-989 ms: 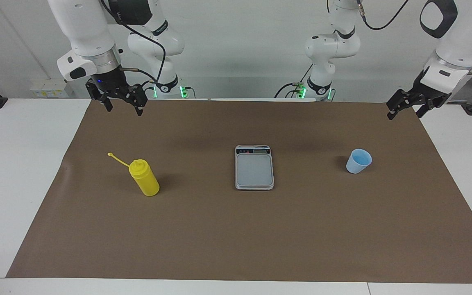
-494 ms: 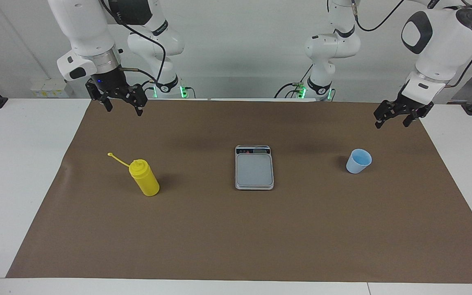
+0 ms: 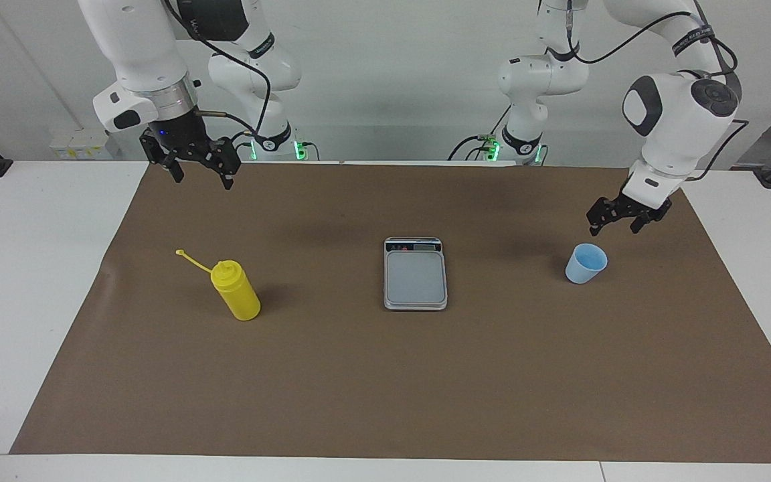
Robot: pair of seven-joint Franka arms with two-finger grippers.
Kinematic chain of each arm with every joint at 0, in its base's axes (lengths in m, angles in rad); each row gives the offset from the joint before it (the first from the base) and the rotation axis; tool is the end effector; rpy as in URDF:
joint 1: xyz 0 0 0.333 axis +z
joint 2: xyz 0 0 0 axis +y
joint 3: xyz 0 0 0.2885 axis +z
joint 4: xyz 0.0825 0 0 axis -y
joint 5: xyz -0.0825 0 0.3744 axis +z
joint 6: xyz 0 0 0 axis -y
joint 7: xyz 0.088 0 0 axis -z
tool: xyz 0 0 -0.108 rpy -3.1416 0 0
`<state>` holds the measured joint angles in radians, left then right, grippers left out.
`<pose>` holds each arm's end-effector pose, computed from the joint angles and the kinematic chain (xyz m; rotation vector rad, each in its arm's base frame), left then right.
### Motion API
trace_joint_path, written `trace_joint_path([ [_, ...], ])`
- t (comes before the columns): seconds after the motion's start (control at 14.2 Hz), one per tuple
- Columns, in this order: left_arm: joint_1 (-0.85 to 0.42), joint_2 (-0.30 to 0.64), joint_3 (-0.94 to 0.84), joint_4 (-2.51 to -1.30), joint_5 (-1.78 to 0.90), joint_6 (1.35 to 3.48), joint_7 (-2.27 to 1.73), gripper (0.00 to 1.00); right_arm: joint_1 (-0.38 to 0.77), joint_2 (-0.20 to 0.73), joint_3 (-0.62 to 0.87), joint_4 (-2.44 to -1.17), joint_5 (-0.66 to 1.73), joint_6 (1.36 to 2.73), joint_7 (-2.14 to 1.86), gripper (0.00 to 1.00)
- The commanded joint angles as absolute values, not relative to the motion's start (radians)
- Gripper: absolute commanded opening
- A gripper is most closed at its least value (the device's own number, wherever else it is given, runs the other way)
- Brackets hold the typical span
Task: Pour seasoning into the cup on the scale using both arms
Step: 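Reach the left gripper to the light-blue cup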
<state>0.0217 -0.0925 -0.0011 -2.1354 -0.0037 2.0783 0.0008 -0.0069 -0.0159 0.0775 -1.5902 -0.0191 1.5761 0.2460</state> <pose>0.5181 0.0105 0.4263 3.1381 0.0338 0.0556 0.5396 0.0364 0.5961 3.1098 -0.2733 0.0077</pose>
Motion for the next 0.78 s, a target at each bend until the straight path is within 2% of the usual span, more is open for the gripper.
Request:
trace_joint_path([
  [0.0,0.034,-0.092,0.003,-2.212,0.009,2.189,-0.011,1.0,-0.017,-0.012,0.083,-1.588,-0.008,1.591,0.262,1.0],
  [0.71,0.034,-0.06,0.074,-2.289,0.009,2.339,0.005,1.0,-0.018,-0.014,0.083,-1.588,-0.008,1.588,0.256,1.0],
])
